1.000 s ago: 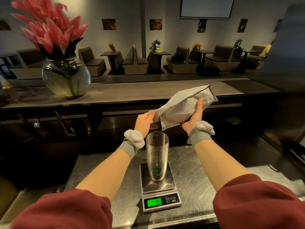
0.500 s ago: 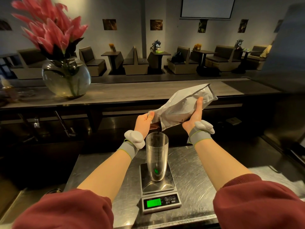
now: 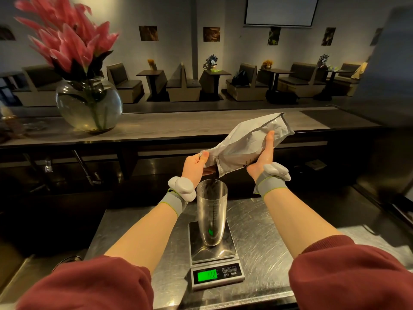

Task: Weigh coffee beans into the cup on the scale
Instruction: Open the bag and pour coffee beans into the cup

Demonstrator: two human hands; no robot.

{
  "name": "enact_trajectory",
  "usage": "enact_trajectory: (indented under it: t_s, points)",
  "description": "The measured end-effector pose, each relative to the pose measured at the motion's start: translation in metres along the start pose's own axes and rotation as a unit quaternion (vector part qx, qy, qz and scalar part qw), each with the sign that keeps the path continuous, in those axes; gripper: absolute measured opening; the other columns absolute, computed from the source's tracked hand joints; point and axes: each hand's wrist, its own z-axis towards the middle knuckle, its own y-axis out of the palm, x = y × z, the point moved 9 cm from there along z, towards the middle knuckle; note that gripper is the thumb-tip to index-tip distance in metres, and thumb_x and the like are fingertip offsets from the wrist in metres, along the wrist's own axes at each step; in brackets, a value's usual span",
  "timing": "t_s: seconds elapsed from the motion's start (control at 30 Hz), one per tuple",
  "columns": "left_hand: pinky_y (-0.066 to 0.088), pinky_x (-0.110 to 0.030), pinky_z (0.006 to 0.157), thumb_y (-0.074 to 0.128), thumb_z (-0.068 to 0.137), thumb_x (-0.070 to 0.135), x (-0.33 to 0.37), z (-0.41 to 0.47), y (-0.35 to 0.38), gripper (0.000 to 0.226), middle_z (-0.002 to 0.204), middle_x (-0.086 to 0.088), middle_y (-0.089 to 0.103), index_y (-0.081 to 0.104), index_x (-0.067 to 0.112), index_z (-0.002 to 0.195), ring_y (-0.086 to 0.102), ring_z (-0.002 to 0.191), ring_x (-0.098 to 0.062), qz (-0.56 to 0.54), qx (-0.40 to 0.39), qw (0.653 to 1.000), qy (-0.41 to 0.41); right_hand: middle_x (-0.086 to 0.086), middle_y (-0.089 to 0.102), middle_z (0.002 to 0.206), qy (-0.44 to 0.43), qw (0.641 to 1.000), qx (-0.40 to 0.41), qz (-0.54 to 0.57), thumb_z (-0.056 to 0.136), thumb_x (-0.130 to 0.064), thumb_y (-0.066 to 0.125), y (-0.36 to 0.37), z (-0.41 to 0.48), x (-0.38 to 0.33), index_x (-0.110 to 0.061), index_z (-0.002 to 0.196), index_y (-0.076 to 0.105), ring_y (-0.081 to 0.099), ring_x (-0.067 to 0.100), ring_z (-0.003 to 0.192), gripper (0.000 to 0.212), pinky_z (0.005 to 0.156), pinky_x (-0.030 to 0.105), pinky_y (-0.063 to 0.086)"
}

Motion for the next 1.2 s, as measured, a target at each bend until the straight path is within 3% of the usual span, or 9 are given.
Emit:
enact_trajectory:
  t_s: [0.47, 0.6, 0.8, 1.0, 1.2]
  points:
    - [0.055, -0.014, 0.054, 0.037, 0.096, 0.025, 0.0013, -0.0006, 0.0017, 0.035, 0.097, -0.012, 0.06, 0.055, 0.001, 0.114, 0.064, 0.072, -0.02, -0.015, -0.009, 1.0, -0.007, 0.004, 0.048, 0.146, 0.005, 1.0, -0.005, 0.004, 0.075, -0.068, 0.061, -0.0012, -0.0017, 0.002, -0.027, 0.145, 0.04, 0.045, 0.028, 0.132, 0.084, 0.114, 0.05, 0.034]
    - [0.055, -0.013, 0.055, 0.037, 0.096, 0.025, 0.0006, 0.0001, 0.0002, 0.034, 0.101, -0.011, 0.059, 0.055, 0.003, 0.114, 0.063, 0.082, -0.024, 0.002, -0.002, 1.0, -0.004, 0.004, 0.049, 0.145, 0.006, 1.0, -0.005, 0.001, 0.074, -0.068, 0.061, 0.0, -0.0012, 0.0006, -0.027, 0.144, 0.04, 0.046, 0.028, 0.131, 0.083, 0.114, 0.051, 0.034]
    - [0.055, -0.013, 0.053, 0.038, 0.096, 0.024, 0.0004, 0.0004, -0.0001, 0.035, 0.105, -0.017, 0.061, 0.057, 0.001, 0.113, 0.063, 0.079, -0.024, -0.009, 0.007, 1.0, 0.0, 0.004, 0.05, 0.144, 0.007, 1.0, -0.007, -0.001, 0.074, -0.067, 0.062, 0.0, -0.0011, 0.0006, -0.026, 0.143, 0.042, 0.047, 0.028, 0.13, 0.083, 0.114, 0.05, 0.034]
    - [0.055, -0.013, 0.053, 0.037, 0.096, 0.025, -0.0014, 0.0006, -0.0013, 0.034, 0.094, -0.01, 0.061, 0.057, 0.002, 0.112, 0.064, 0.062, -0.008, -0.009, 0.004, 1.0, -0.002, 0.005, 0.048, 0.146, 0.01, 1.0, -0.004, -0.001, 0.073, -0.069, 0.062, -0.0006, -0.0024, 0.0033, -0.026, 0.144, 0.041, 0.045, 0.029, 0.132, 0.085, 0.114, 0.051, 0.034]
    - [0.055, -0.014, 0.055, 0.037, 0.096, 0.026, -0.0004, -0.0009, -0.003, 0.036, 0.097, -0.011, 0.059, 0.056, 0.002, 0.113, 0.064, 0.078, -0.022, 0.007, 0.012, 1.0, 0.001, 0.005, 0.05, 0.145, 0.006, 1.0, -0.004, -0.001, 0.074, -0.067, 0.062, 0.0, -0.0027, 0.0025, -0.025, 0.144, 0.041, 0.046, 0.029, 0.131, 0.084, 0.114, 0.052, 0.034]
